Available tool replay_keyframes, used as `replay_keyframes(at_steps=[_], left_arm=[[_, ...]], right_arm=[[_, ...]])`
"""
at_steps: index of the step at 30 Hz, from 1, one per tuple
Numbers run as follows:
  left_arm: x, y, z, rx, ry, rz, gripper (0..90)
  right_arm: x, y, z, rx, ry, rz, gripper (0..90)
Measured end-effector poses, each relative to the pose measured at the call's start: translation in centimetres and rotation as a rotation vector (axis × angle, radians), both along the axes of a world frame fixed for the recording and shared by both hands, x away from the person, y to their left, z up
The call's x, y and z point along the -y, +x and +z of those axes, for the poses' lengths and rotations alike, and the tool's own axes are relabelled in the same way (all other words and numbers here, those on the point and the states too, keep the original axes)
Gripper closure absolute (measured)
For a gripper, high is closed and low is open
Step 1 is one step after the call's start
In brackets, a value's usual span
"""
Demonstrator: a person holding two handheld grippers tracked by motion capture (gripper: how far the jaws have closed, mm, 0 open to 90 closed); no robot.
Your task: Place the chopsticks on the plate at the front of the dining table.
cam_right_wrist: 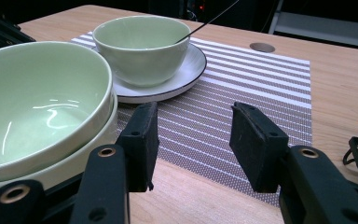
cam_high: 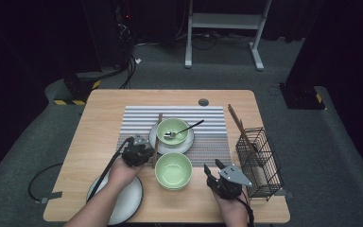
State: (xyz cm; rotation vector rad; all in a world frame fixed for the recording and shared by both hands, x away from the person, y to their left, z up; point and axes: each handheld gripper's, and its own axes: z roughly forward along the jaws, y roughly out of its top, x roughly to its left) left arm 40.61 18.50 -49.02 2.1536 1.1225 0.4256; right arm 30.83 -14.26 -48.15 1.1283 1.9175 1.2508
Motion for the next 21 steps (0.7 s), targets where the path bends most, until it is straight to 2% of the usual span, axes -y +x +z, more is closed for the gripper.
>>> replay_keyframes(at_steps=[21], left_arm=[[-0.1,0.01,0.13,0.005,0.002,0.006,81.1]], right_arm=[[0.01,0.0,0.04,0.002,0.0,0.001,51.6]])
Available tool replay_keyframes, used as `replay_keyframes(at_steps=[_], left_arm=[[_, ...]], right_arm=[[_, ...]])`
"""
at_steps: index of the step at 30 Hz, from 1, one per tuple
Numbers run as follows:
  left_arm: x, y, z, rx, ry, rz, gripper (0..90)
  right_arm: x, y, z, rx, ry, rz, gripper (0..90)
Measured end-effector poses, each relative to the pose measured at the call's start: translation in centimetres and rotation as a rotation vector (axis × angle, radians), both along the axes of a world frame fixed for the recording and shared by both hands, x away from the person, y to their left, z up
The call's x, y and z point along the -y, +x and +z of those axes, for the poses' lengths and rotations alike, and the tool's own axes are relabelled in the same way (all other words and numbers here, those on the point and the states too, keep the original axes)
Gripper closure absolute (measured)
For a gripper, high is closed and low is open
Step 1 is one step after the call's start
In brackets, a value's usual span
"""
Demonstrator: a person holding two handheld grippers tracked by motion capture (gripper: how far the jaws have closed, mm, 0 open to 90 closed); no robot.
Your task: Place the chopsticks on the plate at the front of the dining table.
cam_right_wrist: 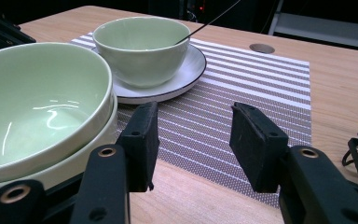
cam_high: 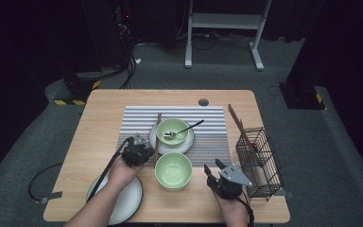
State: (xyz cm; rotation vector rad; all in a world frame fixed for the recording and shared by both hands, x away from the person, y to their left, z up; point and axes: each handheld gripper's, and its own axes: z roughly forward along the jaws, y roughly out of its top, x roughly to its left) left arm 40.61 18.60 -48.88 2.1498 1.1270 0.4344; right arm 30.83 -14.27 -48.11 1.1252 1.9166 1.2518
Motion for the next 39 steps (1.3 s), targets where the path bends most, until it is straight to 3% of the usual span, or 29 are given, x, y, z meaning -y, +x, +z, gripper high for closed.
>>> replay_keyframes(at_steps=[13,22,25,30,31,32,33,34,35,38,39], left_arm=[[-0.4,-0.2,0.4,0.009,-0.011,0.007,81.0],[-2.0,-1.0,1.2,0.034,-0.032,0.015,76.5],[-3.3,-1.7,1.4,0.046,-0.041,0.02,73.3],[-7.3,-3.5,1.7,0.088,-0.052,0.035,67.4],[-7.3,-3.5,1.7,0.088,-0.052,0.035,66.7],[-8.8,-4.1,1.8,0.099,-0.055,0.05,65.6],[-8.8,-4.1,1.8,0.099,-0.055,0.05,65.0],[-10.4,-4.8,1.9,0.106,-0.055,0.067,63.9],[-10.4,-4.8,1.9,0.106,-0.055,0.067,62.9],[-13.3,-5.9,1.6,0.126,-0.028,0.1,58.3],[-13.3,-5.9,1.6,0.126,-0.028,0.1,57.5]], right_arm=[[-0.1,0.0,-0.1,-0.003,-0.003,0.001,51.5],[-0.4,0.1,-0.2,-0.006,-0.007,0.006,51.3],[-0.4,0.2,-0.4,-0.014,-0.012,0.007,51.2],[-0.5,0.4,-0.6,-0.034,-0.015,0.001,50.5],[-0.6,0.5,-0.7,-0.034,-0.019,0.003,50.5],[-0.6,0.5,-0.7,-0.037,-0.02,0.0,50.4],[-0.6,0.5,-0.7,-0.037,-0.02,0.0,50.4],[-0.7,0.6,-0.9,-0.047,-0.022,-0.003,50.4],[-0.7,0.6,-0.9,-0.047,-0.022,-0.003,50.4],[-0.9,0.9,-1.4,-0.068,-0.038,-0.006,49.9],[-0.9,0.9,-1.4,-0.068,-0.038,-0.006,49.9]])
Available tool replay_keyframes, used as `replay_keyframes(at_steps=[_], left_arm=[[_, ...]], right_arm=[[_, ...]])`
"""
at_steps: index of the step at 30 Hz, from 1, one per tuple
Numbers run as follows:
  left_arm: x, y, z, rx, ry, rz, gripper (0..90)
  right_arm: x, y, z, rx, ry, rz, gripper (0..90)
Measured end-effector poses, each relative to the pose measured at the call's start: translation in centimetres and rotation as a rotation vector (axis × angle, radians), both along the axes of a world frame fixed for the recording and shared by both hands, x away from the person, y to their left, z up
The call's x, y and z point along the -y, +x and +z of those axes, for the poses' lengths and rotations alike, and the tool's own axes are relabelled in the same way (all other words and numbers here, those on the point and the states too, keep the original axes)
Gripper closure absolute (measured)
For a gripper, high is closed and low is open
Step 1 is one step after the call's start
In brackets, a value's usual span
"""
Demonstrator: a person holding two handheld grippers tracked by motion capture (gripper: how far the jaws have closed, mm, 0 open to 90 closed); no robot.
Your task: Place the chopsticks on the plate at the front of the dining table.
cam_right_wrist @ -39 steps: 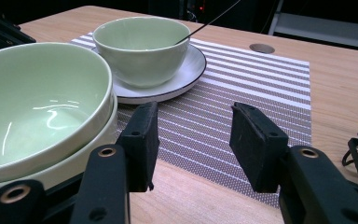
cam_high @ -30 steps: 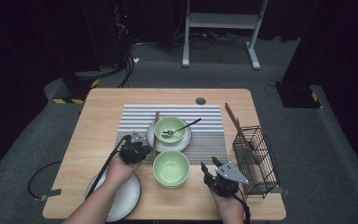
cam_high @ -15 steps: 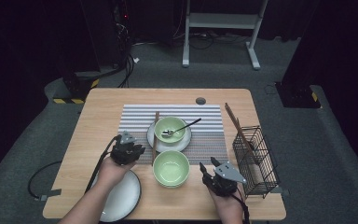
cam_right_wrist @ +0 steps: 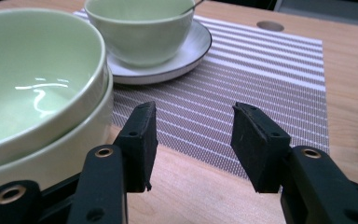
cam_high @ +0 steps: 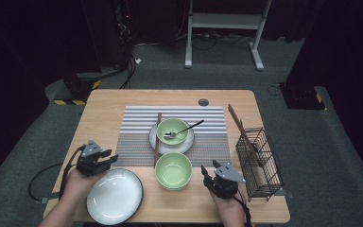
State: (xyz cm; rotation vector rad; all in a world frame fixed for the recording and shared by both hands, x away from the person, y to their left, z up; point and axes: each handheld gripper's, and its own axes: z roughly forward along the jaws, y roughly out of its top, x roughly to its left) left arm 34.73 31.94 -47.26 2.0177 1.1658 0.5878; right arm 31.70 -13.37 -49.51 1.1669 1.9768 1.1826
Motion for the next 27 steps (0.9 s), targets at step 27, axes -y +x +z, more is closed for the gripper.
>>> replay_keyframes(at_steps=[27], left_arm=[[-6.5,-1.9,-5.6,-0.012,0.027,0.209,27.5]], right_arm=[[-0.7,2.3,-3.0,-0.248,-0.117,-0.048,34.3]])
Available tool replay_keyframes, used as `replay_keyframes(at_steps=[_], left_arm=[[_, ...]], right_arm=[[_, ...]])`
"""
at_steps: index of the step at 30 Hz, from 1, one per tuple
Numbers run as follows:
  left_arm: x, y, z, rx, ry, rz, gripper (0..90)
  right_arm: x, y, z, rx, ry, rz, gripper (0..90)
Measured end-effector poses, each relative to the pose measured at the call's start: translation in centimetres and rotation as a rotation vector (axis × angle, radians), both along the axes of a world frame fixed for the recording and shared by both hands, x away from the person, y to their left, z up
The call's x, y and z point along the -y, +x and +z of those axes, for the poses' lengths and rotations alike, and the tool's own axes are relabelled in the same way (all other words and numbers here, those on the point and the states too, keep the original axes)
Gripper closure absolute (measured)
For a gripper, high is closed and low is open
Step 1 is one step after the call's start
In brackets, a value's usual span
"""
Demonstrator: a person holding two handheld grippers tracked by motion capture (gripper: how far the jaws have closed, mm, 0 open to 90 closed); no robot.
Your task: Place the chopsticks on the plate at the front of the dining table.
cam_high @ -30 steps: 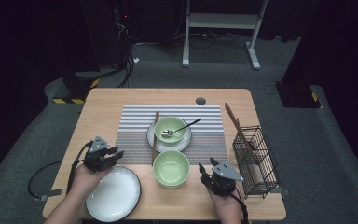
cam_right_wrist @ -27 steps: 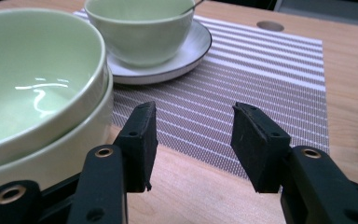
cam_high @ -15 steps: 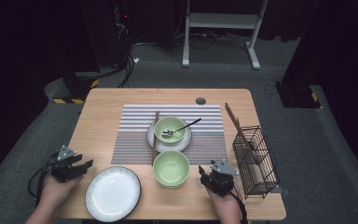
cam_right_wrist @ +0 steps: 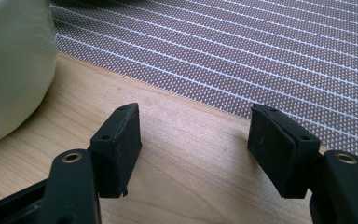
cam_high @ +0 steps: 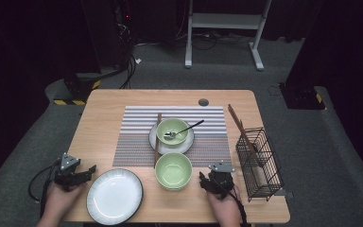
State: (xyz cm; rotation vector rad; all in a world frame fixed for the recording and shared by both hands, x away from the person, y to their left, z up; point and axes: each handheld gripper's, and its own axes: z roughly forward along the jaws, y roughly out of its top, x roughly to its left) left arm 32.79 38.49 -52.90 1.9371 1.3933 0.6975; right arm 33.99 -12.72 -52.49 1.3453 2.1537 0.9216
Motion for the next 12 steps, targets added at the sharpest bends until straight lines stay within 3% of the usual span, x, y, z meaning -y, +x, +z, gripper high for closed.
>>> replay_keyframes(at_steps=[1,2,4,12], left_arm=[[0.0,0.0,0.0,0.0,0.0,0.0,28.3],[-0.07,0.07,-0.02,-0.013,-0.023,-0.034,28.6],[-0.32,0.21,-0.02,-0.03,-0.043,-0.035,28.4],[-0.32,0.2,-0.02,-0.03,-0.043,-0.036,28.3]], right_arm=[[0.0,0.0,0.0,0.0,0.0,0.0,34.3],[-0.06,0.0,0.01,0.0,-0.003,-0.004,34.2],[-0.09,-0.01,0.0,0.0,-0.002,-0.007,34.1],[-0.05,-0.09,0.01,-0.007,0.006,-0.011,30.6]])
